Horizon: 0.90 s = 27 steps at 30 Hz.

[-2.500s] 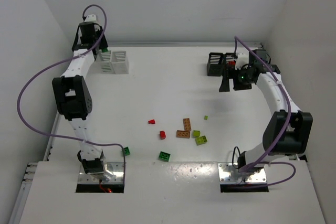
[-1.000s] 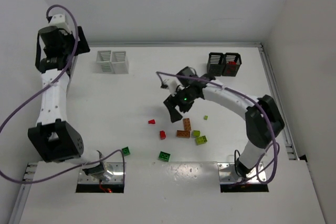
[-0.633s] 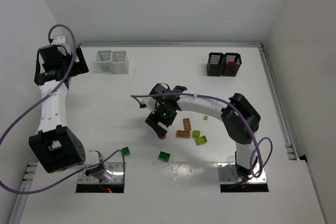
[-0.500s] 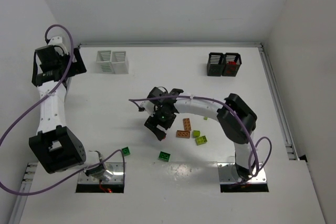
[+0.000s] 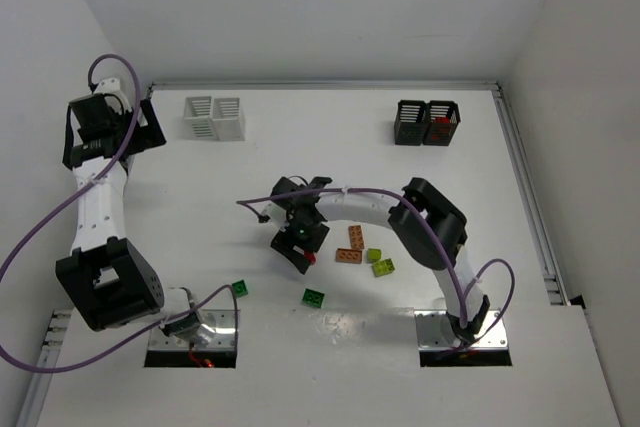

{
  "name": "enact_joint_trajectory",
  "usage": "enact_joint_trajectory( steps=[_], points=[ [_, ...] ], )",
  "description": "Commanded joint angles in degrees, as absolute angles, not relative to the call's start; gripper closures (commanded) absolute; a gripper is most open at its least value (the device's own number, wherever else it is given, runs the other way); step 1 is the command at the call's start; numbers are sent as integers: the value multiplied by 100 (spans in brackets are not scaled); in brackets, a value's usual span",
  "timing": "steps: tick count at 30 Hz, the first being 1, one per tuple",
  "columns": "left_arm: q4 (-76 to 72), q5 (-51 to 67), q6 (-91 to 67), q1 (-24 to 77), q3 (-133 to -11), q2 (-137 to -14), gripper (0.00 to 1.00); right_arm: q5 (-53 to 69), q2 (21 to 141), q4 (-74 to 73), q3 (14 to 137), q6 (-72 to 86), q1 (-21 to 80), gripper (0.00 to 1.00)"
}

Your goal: Sort the legos into containers by color

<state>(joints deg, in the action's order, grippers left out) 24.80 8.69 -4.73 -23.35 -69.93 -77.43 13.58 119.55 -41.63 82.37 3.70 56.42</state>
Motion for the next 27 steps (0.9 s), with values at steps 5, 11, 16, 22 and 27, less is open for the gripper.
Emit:
enact_joint_trajectory(
  steps=[5,11,16,22,27],
  points=[
    [2329,1063,-501,-2461,-6996,-7567,0,1108,12094,-4148,8411,448,5678,54],
    [2276,1116,-554,-2461,-6996,-7567,0,984,11892,-4096,8166,396,5626,73],
    [2276,1914,43,-2461,-6829,-7295,0,791,10902,-4166,8217,115,5344,80],
    [2775,3416,1348,-2137,-6679,-7154,0,379,9818,-4096,8480,53,4291,82],
    [4691,4579,3440,-876,-7075,-7216,0,115,9606,-4306,8998,-62,2931,85]
  ],
)
